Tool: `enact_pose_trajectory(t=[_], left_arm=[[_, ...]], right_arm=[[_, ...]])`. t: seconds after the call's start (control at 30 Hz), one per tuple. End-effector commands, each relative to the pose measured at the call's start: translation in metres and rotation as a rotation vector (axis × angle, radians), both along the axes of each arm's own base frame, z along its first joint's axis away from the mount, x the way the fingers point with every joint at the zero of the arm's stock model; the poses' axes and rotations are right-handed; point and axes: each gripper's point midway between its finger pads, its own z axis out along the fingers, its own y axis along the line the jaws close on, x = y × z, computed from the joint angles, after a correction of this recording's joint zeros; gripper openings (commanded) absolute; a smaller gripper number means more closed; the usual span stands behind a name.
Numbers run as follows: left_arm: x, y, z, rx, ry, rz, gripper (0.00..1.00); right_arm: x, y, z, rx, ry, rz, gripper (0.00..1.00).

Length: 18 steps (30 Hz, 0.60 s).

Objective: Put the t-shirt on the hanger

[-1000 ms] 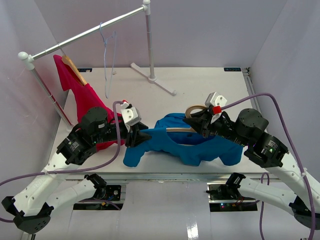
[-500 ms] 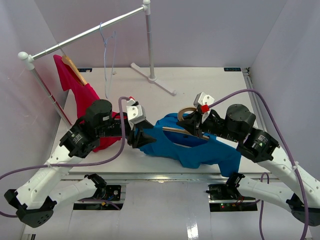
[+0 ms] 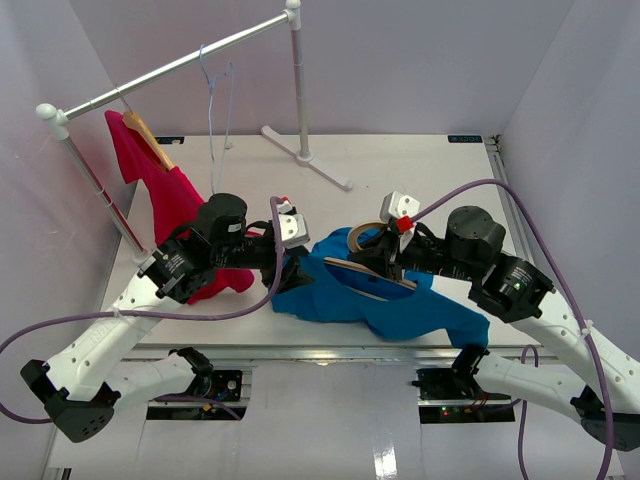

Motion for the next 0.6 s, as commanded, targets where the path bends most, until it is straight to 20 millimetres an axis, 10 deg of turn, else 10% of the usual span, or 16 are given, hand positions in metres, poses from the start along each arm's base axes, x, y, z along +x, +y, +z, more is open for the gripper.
enact_pose_trajectory(t=[0.0,0.57], left_arm=[[0.005,0.004,0.008,0.016,-0.046,0.014,0.71],[-0.035,0.002,0.028,-0.055,-0.019,-0.166,0.72]], right_arm=[[-0.02,-0.001,0.041,0.109,-0.084,0.095,0.08],[-0.024,-0.008,0.042,0.108,-0.081,0.087,0.08]])
